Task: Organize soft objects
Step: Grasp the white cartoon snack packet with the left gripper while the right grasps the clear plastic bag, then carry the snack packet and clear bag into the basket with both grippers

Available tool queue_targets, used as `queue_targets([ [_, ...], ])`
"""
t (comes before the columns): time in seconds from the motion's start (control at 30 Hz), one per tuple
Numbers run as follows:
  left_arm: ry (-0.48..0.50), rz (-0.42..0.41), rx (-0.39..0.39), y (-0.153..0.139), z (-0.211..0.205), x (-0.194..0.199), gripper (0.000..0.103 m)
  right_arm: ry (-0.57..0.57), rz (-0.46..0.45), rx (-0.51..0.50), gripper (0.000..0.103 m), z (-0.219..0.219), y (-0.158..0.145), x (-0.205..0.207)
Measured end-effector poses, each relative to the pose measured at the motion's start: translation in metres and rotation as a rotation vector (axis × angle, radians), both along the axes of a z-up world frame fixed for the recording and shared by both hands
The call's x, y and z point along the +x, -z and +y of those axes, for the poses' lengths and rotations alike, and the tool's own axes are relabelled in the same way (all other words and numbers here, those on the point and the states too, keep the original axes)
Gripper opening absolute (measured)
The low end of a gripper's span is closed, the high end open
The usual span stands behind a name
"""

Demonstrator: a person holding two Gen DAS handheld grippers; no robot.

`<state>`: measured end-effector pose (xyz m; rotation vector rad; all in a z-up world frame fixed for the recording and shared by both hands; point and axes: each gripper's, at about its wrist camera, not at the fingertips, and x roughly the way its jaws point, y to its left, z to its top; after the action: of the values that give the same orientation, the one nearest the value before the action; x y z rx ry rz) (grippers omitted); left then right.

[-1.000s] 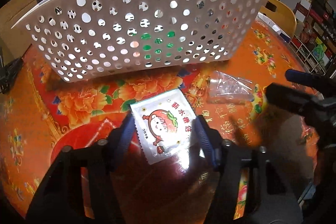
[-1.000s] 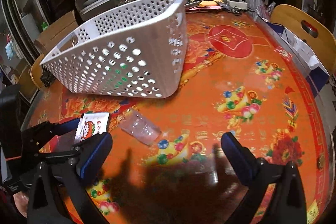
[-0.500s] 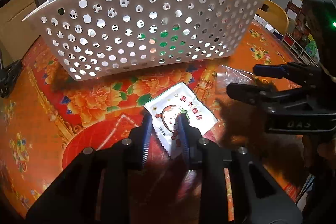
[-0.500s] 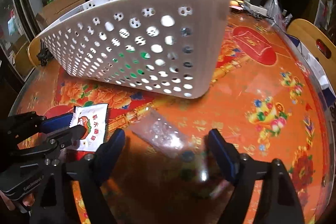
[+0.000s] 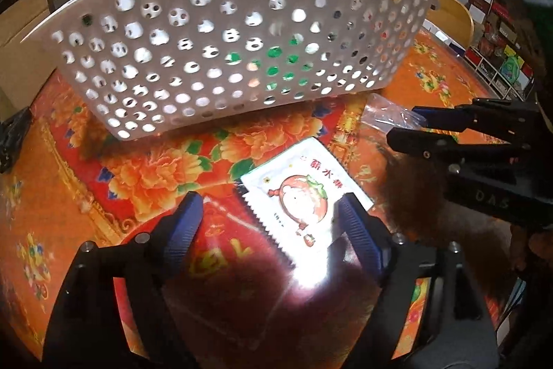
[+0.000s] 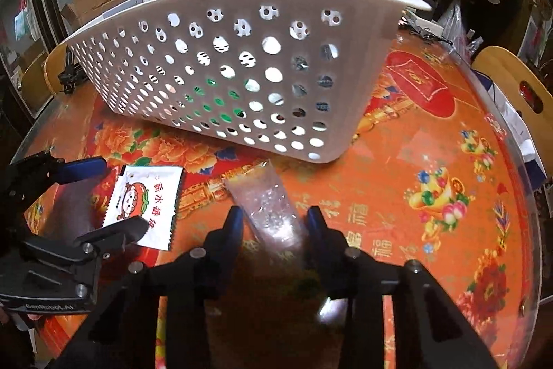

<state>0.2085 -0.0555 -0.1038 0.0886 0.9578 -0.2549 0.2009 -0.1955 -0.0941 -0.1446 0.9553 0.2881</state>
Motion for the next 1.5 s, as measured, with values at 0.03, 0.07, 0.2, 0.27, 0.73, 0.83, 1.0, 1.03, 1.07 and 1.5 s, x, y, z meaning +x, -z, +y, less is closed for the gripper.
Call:
queue_targets([
  [0.03, 0.004, 0.004, 0.002, 0.0, -0.003, 0.001, 0.082, 0.001, 0.0, 0.002, 0.037, -0.002, 0.0, -0.001],
  [0.07, 0.007, 0.004, 0.003, 0.0, -0.006, 0.002, 0.082, 0.005, -0.001, 0.008, 0.033, -0.005, 0.0, -0.002],
  [0.2, 0.006, -0.002, 0.006, 0.0, -0.017, 0.003, 0.08, 0.021, -0.001, 0.042, 0.033, -0.016, -0.001, -0.005],
  [0.27, 0.008, -0.006, 0.005, -0.001, -0.02, 0.002, 0.068, 0.021, -0.004, 0.049, 0.033, -0.019, 0.0, -0.006],
  [0.73, 0.041, -0.073, 0.014, -0.016, -0.035, -0.033, 0.026, 0.009, -0.018, 0.095, 0.032, -0.024, -0.004, -0.025],
  [0.83, 0.028, -0.086, 0.003, -0.024, -0.022, -0.042, 0.026, 0.008, -0.036, 0.116, 0.032, -0.026, -0.011, -0.035],
  [1.0, 0.007, -0.109, -0.016, -0.039, 0.001, -0.056, 0.026, 0.001, -0.055, 0.134, 0.032, -0.026, -0.021, -0.053],
  [1.03, 0.005, -0.114, -0.016, -0.042, 0.005, -0.058, 0.026, -0.002, -0.062, 0.137, 0.032, -0.025, -0.024, -0.059],
  [1.07, 0.0, -0.119, -0.017, -0.044, 0.009, -0.061, 0.026, -0.003, -0.068, 0.136, 0.032, -0.024, -0.026, -0.062],
  [1.5, -0.05, -0.183, -0.062, -0.086, 0.055, -0.08, 0.026, -0.018, -0.135, 0.173, 0.031, -0.02, -0.076, -0.09],
])
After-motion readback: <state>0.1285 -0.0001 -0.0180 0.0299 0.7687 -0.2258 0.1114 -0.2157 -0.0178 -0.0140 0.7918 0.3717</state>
